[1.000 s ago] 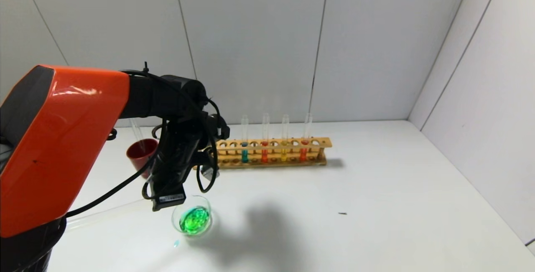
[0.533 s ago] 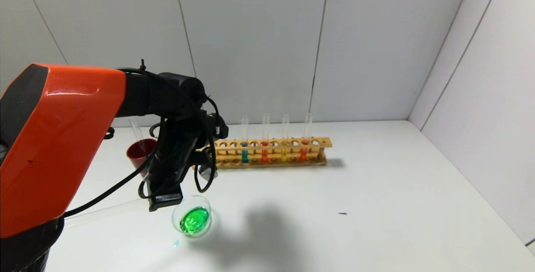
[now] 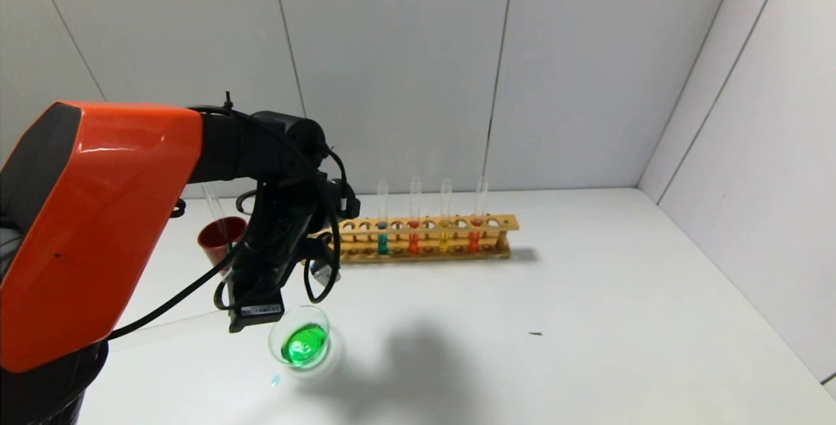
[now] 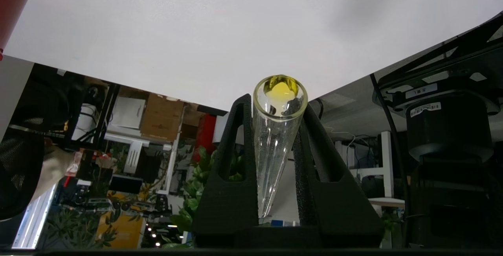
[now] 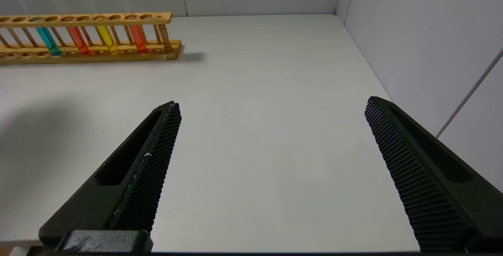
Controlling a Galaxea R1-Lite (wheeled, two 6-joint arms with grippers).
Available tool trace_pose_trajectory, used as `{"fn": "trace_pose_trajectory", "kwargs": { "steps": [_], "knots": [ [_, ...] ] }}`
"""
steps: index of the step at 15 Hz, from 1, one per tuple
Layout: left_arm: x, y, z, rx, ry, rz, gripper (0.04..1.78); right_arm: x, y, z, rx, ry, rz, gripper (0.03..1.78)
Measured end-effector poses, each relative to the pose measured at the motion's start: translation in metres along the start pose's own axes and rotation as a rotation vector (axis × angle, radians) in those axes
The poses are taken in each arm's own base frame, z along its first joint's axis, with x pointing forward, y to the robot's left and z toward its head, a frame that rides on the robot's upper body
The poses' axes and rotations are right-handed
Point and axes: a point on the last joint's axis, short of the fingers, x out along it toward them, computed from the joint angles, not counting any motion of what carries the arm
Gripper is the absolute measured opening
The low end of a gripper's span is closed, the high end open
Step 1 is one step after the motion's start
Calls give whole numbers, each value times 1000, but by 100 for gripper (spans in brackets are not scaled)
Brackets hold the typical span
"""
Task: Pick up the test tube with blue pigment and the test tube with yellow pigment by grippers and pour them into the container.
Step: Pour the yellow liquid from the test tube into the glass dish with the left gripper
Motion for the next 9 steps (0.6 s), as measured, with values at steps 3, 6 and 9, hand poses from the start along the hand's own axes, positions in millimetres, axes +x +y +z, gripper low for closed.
{"fn": "trace_pose_trajectory", "kwargs": {
  "steps": [3,6,9],
  "knots": [
    [2,-7,6,28,26,-7,31,0,0,0,0,0,0,171],
    [5,-9,10,45,44,-8,31,0,0,0,0,0,0,171],
    [7,-12,12,54,75,19,31,0,0,0,0,0,1,171]
  ]
}}
